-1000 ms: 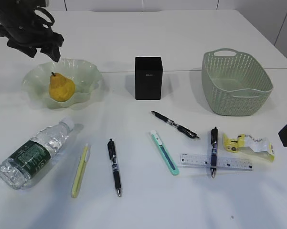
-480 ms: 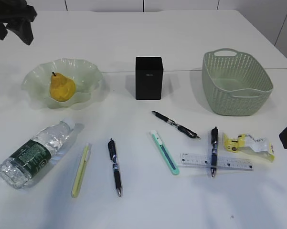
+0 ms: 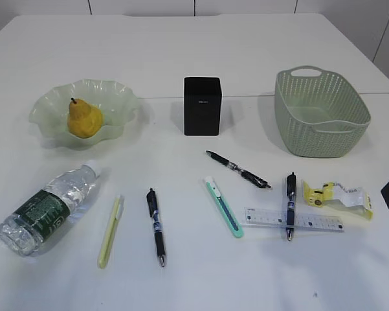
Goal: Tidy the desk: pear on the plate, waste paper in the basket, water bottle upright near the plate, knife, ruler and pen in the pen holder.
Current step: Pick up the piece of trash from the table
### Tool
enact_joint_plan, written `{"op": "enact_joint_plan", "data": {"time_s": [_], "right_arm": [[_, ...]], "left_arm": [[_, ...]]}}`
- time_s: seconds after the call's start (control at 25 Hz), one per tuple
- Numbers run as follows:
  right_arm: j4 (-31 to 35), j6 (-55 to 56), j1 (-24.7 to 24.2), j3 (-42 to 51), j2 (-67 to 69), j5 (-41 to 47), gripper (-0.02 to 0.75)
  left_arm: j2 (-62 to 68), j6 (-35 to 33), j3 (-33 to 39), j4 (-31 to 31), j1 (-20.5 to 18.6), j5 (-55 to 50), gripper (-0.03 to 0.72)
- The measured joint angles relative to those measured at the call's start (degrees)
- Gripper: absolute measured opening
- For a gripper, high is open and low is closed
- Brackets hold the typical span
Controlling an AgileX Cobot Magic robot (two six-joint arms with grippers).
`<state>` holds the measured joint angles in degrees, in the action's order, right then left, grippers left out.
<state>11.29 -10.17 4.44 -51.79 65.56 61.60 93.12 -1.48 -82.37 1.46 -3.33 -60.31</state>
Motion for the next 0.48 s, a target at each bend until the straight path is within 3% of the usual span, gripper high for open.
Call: {"op": "enact_joint_plan", "data": {"time_s": [0.48], "right_arm": [[-4.53,0.1,0.0,-1.37,3.87,-0.09,0.539]], "left_arm": [[-11.12,0.0,11.83,-3.45,-0.53,0.33,0.467]]}}
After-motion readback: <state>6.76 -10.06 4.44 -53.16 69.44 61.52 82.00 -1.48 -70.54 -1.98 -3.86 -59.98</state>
